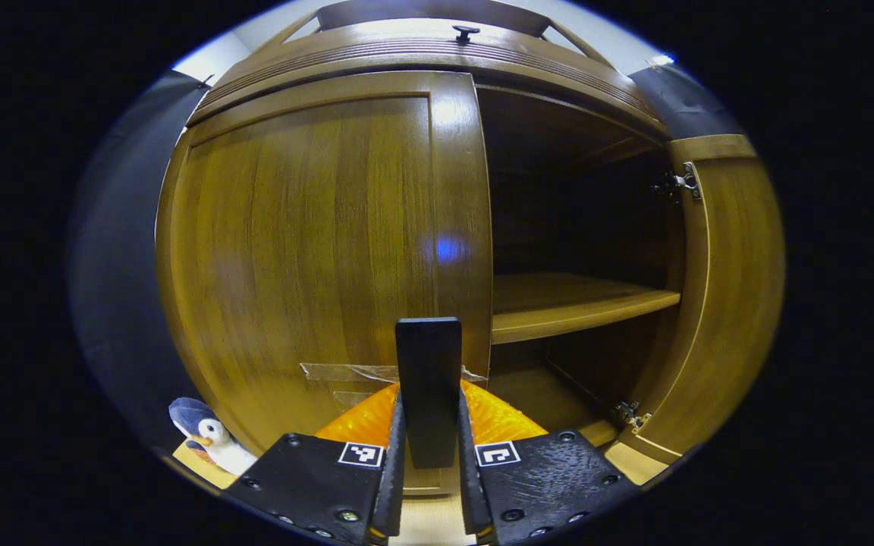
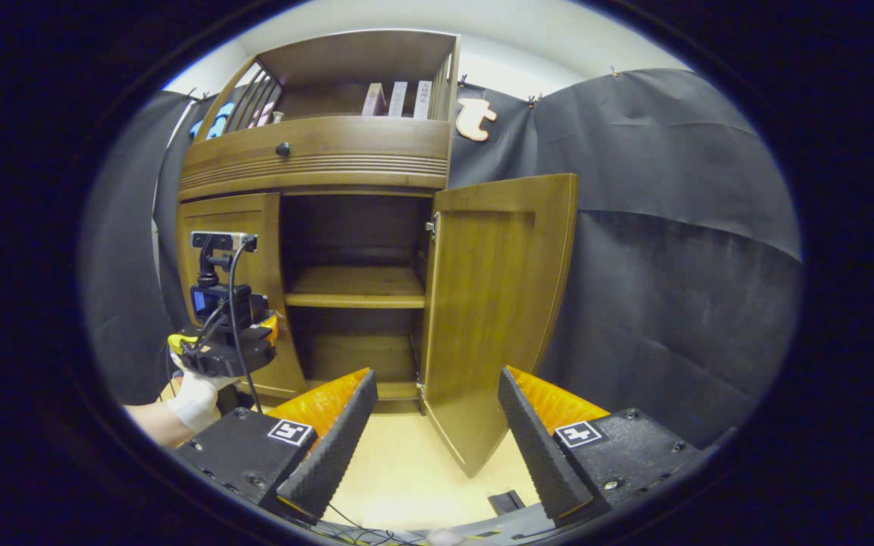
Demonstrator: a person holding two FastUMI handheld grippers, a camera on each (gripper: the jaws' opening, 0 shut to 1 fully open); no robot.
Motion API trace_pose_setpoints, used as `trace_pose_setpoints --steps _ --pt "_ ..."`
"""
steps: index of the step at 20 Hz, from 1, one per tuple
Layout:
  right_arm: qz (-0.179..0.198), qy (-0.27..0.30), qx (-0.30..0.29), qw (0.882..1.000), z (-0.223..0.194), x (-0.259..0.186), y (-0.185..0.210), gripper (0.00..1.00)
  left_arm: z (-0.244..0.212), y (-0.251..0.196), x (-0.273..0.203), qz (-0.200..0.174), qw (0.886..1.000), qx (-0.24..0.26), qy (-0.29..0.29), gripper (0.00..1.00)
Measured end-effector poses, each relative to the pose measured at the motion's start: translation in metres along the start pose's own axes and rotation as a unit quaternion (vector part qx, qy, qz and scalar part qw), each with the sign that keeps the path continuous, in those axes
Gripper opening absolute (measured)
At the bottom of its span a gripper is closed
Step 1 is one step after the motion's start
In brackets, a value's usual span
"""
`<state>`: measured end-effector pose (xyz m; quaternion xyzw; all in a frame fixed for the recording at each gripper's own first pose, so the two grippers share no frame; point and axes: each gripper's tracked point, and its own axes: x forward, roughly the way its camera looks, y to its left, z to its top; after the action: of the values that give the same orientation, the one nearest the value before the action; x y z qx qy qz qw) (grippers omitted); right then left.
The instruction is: Open the right door of the double-door shoe cabinet with the right hand, and open the left door with the left hand.
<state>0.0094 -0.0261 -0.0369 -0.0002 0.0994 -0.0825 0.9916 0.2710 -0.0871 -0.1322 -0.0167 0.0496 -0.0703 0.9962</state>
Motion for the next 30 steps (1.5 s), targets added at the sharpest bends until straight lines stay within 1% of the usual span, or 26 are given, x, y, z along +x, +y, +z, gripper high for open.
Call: trace_pose_setpoints --steps 3,5,6,8,10,11,15,19,20,21,23,24,26,27,28,29,30 --pt "0.006 0.001 0.002 1.0 -0.002 0.0 0.0 1.0 -0.002 0.002 -0.013 -0.004 1.0 -0.007 0.003 0.3" --pt "0.015 0.001 0.005 1.0 -0.003 -0.002 0.003 1.0 -0.003 0.009 -0.023 0.003 1.0 -0.006 0.004 0.3" --pt "0.018 0.002 0.004 1.0 -0.004 -0.004 0.004 1.0 -0.004 0.009 -0.026 -0.002 1.0 -0.012 0.006 0.22" --pt "0.027 0.0 0.002 1.0 -0.005 -0.008 0.006 1.0 -0.005 0.01 -0.036 -0.012 1.0 -0.017 0.005 0.38" --pt "0.036 -0.004 0.0 0.999 -0.005 -0.013 0.009 1.0 -0.007 0.013 -0.045 -0.019 1.0 -0.01 0.002 0.38" --pt "0.04 -0.005 -0.002 0.999 -0.006 -0.014 0.011 1.0 -0.007 0.013 -0.048 -0.021 1.0 -0.011 0.001 0.23" --pt "0.053 -0.004 -0.009 0.999 -0.009 -0.023 0.013 1.0 -0.009 0.014 -0.062 -0.019 1.0 -0.012 0.004 0.23" --pt "0.057 -0.004 -0.007 0.998 -0.01 -0.028 0.009 1.0 -0.011 0.017 -0.079 -0.02 1.0 -0.014 0.003 0.23" --pt "0.058 -0.003 -0.007 0.998 -0.011 -0.03 0.009 0.98 -0.012 0.019 -0.084 -0.019 1.0 -0.011 0.003 0.23" --pt "0.059 -0.002 -0.006 0.998 -0.012 -0.031 0.007 1.0 -0.011 0.021 -0.09 -0.018 1.0 -0.012 0.0 0.23" --pt "0.062 -0.002 -0.005 0.998 -0.014 -0.035 0.008 1.0 -0.012 0.026 -0.099 -0.013 1.0 -0.014 0.0 0.23" --pt "0.064 -0.002 -0.006 0.998 -0.015 -0.037 0.007 1.0 -0.013 0.029 -0.103 -0.009 1.0 -0.015 0.0 0.31" --pt "0.068 -0.002 -0.007 0.998 -0.017 -0.041 0.009 1.0 -0.014 0.034 -0.112 -0.004 1.0 -0.017 -0.001 0.31" --pt "0.07 -0.002 -0.007 0.998 -0.018 -0.043 0.007 1.0 -0.014 0.035 -0.114 -0.004 1.0 -0.017 -0.002 0.22" --pt "0.07 -0.002 -0.008 0.997 -0.017 -0.044 0.008 1.0 -0.015 0.037 -0.118 -0.004 1.0 -0.018 -0.002 0.31" --pt "0.072 -0.002 -0.008 0.997 -0.018 -0.045 0.008 1.0 -0.015 0.039 -0.122 -0.003 1.0 -0.019 -0.003 0.22" --pt "0.073 -0.002 -0.008 0.997 -0.017 -0.045 0.008 1.0 -0.015 0.043 -0.125 0.0 1.0 -0.019 -0.003 0.31"
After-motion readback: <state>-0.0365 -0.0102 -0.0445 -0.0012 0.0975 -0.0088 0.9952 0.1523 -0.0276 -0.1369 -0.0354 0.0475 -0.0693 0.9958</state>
